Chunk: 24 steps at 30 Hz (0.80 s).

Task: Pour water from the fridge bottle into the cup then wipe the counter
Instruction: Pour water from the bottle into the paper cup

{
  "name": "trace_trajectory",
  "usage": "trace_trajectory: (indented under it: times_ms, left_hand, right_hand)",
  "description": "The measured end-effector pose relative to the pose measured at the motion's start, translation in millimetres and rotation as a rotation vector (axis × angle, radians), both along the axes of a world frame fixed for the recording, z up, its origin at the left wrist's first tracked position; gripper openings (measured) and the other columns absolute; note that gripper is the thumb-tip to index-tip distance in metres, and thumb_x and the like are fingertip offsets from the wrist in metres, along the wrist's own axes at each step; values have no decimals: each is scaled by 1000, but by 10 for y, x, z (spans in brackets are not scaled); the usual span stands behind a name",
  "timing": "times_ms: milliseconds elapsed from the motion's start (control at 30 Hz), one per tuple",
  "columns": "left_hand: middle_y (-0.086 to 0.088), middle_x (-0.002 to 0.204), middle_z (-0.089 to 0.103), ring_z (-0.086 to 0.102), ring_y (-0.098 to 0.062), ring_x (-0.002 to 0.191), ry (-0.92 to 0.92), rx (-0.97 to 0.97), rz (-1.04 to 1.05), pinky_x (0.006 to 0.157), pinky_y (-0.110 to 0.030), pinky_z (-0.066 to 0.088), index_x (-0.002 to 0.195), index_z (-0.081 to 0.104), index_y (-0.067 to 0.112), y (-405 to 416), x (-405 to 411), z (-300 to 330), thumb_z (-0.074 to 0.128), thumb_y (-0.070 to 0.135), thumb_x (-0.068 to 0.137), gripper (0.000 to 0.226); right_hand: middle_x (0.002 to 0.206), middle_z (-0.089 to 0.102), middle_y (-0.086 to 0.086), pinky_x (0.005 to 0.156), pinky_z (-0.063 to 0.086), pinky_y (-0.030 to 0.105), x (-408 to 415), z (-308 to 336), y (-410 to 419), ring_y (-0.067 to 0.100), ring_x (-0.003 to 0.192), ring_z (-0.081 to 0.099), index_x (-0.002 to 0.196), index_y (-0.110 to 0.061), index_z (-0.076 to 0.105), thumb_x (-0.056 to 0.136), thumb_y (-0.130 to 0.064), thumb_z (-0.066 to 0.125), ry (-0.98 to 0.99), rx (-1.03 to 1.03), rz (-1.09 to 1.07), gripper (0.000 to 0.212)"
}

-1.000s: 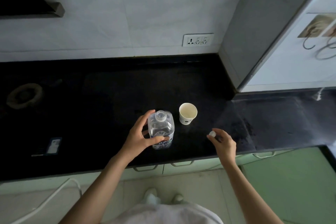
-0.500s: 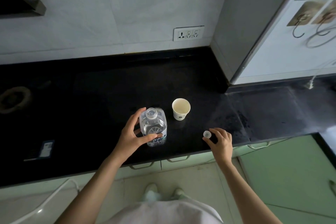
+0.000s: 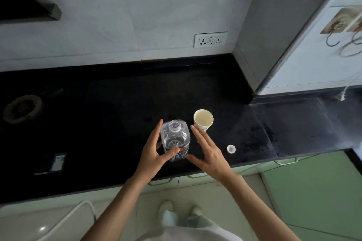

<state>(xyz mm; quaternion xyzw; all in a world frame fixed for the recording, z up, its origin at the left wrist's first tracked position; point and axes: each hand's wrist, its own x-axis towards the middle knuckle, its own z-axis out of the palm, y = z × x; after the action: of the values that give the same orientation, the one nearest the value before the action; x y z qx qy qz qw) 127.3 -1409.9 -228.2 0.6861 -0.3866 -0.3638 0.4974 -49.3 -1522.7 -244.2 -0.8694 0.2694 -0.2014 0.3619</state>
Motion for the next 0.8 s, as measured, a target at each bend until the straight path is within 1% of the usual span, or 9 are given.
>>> trace_trajectory:
  times_ms: [100, 233, 300, 400, 567, 633, 700, 733, 800]
  left_hand:
    - [23, 151, 31, 35, 1, 138, -35, 6, -49, 114, -37, 36, 148, 15, 51, 35, 51, -36, 77, 47, 73, 97]
    - [30, 148, 30, 35, 3, 137, -53, 12, -98, 114, -28, 35, 146, 12, 53, 48, 126, -71, 77, 26, 81, 95]
    - [25, 149, 33, 38, 1, 136, -55, 1, -92, 113, -28, 36, 147, 15, 51, 44, 140, -89, 77, 22, 81, 95]
    - [19, 148, 39, 42, -2, 135, -48, -23, -73, 111, -33, 39, 148, 20, 48, 39, 129, -122, 78, 18, 80, 94]
    - [20, 146, 43, 44, -3, 133, -3, -69, -88, 111, -35, 40, 145, 26, 52, 0, 73, -84, 80, 26, 76, 91]
    - [19, 146, 45, 43, -4, 135, 9, -97, -103, 112, -38, 39, 143, 29, 52, -39, 12, -38, 79, 35, 73, 88]
    - [16, 146, 45, 42, -6, 136, 19, -130, -123, 112, -43, 38, 143, 32, 51, -95, -72, 18, 78, 38, 72, 85]
    - [15, 146, 45, 42, -7, 136, 18, -146, -137, 112, -44, 38, 142, 32, 52, -133, -123, 61, 78, 39, 73, 84]
    - [17, 146, 45, 42, -8, 136, 14, -179, -163, 111, -45, 38, 141, 32, 54, -227, -244, 171, 76, 41, 74, 81]
  right_hand:
    - [160, 12, -9, 113, 32, 26, 124, -23, 23, 10, 145, 23, 153, -32, 2, 88, -34, 65, 44, 65, 38, 91]
    - [158, 16, -10, 111, 22, 12, 249, 8, 78, -3, 142, 21, 153, -27, -3, 95, -38, 57, 36, 139, 33, 84]
    - [154, 17, -19, 108, 22, 7, 278, 29, 106, -10, 139, 21, 153, -27, -2, 96, -38, 55, 32, 184, 3, 82]
    - [151, 13, -31, 109, 22, 8, 268, 34, 138, -10, 139, 21, 153, -30, 0, 96, -38, 55, 33, 212, -29, 80]
    - [152, 17, -31, 110, 26, 12, 190, 94, 204, -7, 139, 24, 152, -36, 0, 94, -42, 55, 21, 225, -98, 79]
    - [153, 23, -26, 109, 30, 16, 108, 132, 246, -2, 139, 29, 149, -47, -1, 93, -42, 57, -8, 235, -146, 81]
    - [151, 24, -31, 108, 33, 18, -2, 197, 280, -2, 138, 32, 144, -56, -2, 92, -39, 59, -37, 223, -205, 82]
    - [150, 24, -33, 108, 35, 20, -62, 233, 288, -1, 137, 34, 144, -56, -1, 92, -37, 60, -57, 214, -233, 82]
    - [150, 34, -21, 109, 38, 28, -200, 305, 289, 4, 137, 38, 148, -50, 4, 93, -36, 60, -121, 211, -290, 79]
